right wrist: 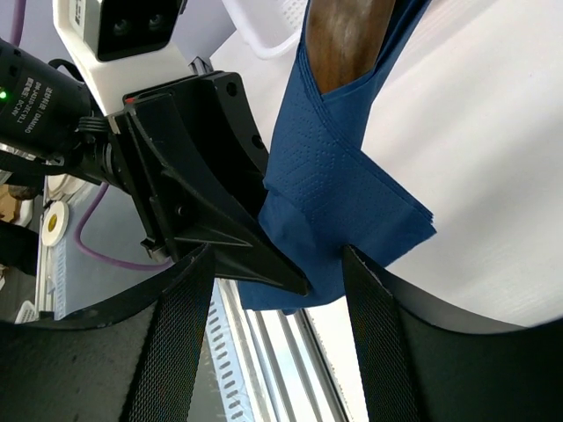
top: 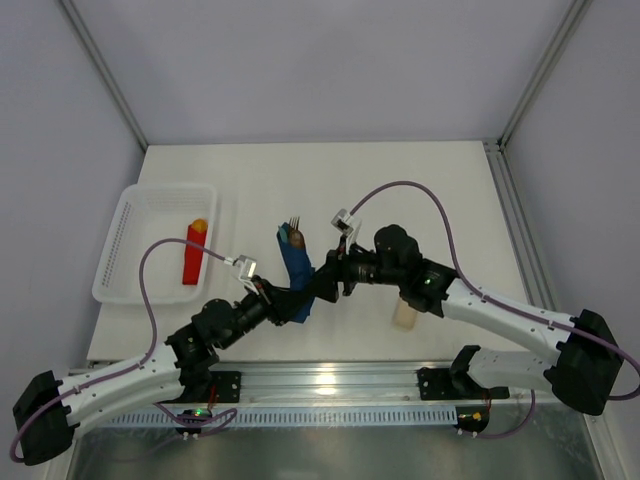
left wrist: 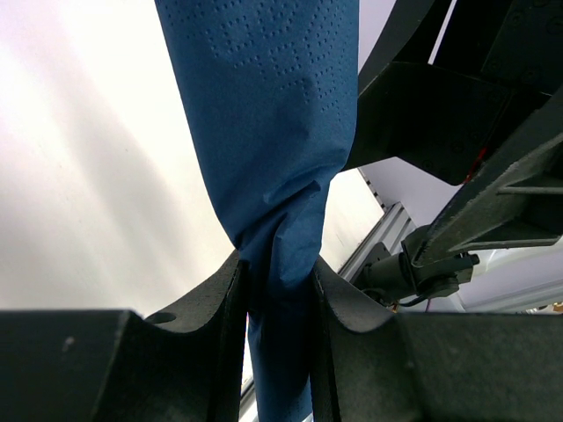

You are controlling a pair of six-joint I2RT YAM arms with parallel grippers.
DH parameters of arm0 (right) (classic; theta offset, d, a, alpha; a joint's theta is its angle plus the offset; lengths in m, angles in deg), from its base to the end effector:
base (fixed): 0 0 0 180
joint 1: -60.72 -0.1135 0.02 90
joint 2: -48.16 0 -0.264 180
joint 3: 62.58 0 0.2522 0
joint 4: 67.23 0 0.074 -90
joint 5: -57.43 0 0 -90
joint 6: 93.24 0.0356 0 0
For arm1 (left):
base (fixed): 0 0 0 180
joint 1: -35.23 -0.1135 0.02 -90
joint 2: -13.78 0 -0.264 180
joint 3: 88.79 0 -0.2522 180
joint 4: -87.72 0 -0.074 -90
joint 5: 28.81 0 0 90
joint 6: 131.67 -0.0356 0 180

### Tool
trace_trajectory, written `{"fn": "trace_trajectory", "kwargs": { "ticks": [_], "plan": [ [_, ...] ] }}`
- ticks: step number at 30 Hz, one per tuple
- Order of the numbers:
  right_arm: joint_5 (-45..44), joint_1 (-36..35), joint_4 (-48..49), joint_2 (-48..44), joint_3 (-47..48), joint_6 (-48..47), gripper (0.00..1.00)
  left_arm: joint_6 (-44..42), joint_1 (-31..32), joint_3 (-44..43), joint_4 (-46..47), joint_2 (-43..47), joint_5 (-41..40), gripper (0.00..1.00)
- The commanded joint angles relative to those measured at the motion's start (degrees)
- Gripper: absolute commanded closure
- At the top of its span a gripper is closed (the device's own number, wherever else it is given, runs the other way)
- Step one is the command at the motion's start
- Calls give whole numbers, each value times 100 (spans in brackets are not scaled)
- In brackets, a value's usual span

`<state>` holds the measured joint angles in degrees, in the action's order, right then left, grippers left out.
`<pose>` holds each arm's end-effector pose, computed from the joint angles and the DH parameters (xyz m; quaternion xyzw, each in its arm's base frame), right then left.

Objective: Place the utensils on the paper napkin and roll it up
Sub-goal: Roll the napkin.

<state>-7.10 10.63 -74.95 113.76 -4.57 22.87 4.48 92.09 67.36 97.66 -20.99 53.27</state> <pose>0.1572 0.2118 0.2926 -0.2919 0.7307 0.5030 0.3575 0.0916 -0.1313 0.2144 0.0182 0.7128 -0.5167 0.4739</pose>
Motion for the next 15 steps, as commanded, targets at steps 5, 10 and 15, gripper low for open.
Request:
{"fn": "trace_trajectory", "kwargs": {
  "ticks": [5,10,15],
  "plan": [
    [54,-19,590,321,382,114,37,-71,-17,-204,495,-13,10,100],
    [28,-28,687,506,497,52,38,-45,-17,-160,539,5,36,100],
    [80,-19,898,629,541,52,41,-1,-17,-73,626,75,54,100]
  ]
}}
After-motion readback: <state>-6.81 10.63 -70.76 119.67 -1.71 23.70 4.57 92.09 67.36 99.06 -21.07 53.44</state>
